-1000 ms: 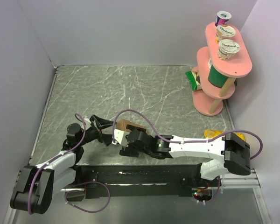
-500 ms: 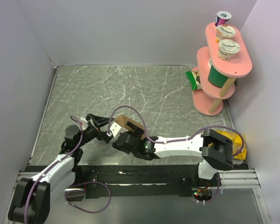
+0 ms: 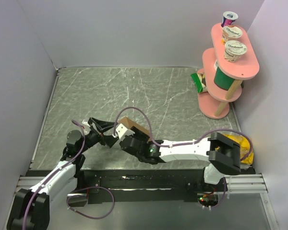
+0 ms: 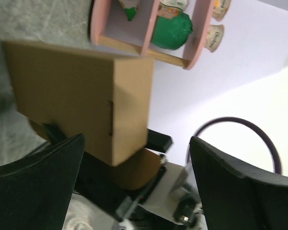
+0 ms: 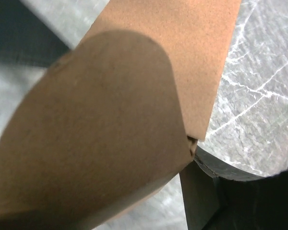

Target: Fold the paper box

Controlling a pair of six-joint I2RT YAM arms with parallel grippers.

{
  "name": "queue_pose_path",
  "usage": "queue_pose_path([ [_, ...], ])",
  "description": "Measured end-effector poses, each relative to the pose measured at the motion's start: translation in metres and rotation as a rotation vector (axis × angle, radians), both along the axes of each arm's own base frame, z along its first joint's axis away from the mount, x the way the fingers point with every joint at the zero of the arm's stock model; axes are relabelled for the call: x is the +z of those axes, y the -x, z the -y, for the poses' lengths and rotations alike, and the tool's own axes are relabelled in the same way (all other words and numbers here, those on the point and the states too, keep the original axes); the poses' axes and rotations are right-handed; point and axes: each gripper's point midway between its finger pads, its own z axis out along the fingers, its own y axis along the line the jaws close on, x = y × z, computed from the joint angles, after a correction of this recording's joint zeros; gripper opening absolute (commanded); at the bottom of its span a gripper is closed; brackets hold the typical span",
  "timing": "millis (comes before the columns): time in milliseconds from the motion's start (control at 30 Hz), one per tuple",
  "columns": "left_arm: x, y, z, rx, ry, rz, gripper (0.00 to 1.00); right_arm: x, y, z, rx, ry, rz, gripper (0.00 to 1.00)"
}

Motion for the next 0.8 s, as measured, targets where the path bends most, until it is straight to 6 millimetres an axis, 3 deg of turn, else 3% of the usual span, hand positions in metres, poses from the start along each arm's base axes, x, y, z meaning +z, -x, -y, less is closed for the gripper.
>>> queue_pose_path([
  [167, -0.011, -0.022, -0.011, 0.046, -0.122, 0.037, 0.96, 0.022, 0.005, 0.017, 0.08, -0.004, -0.085, 0.6],
  [333, -0.009, -0.058, -0.044, 0.146, -0.281, 0.145, 0.96, 0.055, -0.008, 0.037, 0.12, -0.003, -0.195, 0.62],
  [500, -0.021, -0.074, -0.073, 0.214, -0.451, 0.207, 0.96, 0.073, -0.014, 0.046, 0.184, 0.041, -0.339, 0.62],
  [600, -0.024, -0.078, -0.075, 0.184, -0.535, 0.234, 0.96, 0.061, -0.01, 0.04, 0.236, 0.111, -0.461, 0.6],
  [800, -0.026, -0.076, -0.078, 0.138, -0.667, 0.299, 0.96, 0.001, 0.011, 0.036, 0.299, 0.291, -0.745, 0.62],
])
